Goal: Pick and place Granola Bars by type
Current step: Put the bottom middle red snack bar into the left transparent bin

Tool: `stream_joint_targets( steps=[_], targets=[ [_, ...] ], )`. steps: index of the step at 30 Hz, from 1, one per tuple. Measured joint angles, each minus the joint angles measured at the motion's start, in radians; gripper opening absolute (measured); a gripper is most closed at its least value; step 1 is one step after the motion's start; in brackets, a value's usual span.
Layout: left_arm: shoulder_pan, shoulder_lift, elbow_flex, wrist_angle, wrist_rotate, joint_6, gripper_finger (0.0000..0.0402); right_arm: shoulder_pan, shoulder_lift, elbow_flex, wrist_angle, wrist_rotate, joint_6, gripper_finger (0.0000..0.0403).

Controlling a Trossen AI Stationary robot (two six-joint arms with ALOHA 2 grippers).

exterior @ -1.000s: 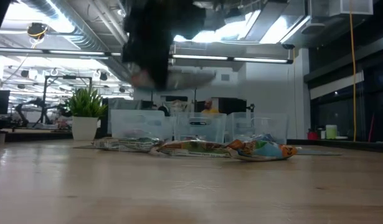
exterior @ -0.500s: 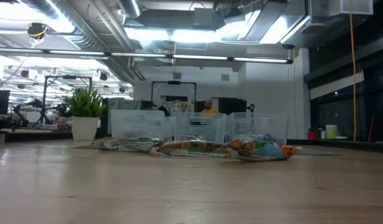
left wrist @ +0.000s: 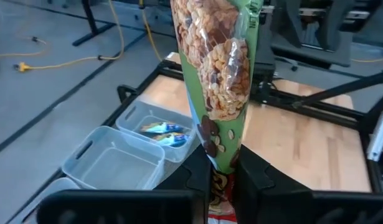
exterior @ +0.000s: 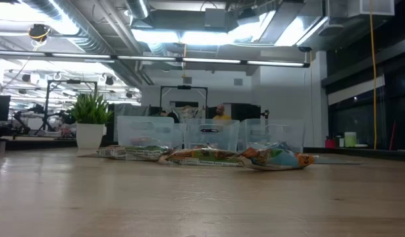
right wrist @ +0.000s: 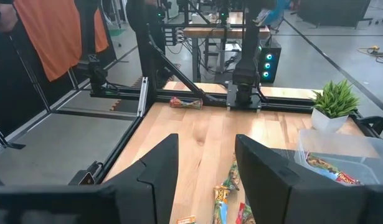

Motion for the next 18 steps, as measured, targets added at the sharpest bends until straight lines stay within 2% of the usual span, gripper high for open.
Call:
stream_joint_targets(
  steps=[5, 9, 13, 18],
  targets=[
    [0.009, -0.008, 0.000, -0.006, -0.011, 0.049, 0.0035, 0.000, 0.000, 0.000, 0.000, 0.000, 0.000, 0.0162],
    [0.058, -0.033, 0.000, -0.052, -0.033, 0.118, 0.0030, 0.000, 0.000, 0.000, 0.000, 0.005, 0.000, 0.0162],
    [0.168, -0.068, 0.000, -0.126, -0.017, 0.171, 0.0031, 0.000, 0.000, 0.000, 0.000, 0.049, 0.000, 0.0162],
    [0.382, -0.094, 0.000, -0.173, 0.120, 0.282, 0.0036, 0.000, 0.000, 0.000, 0.000, 0.108, 0.001, 0.0162]
  ],
)
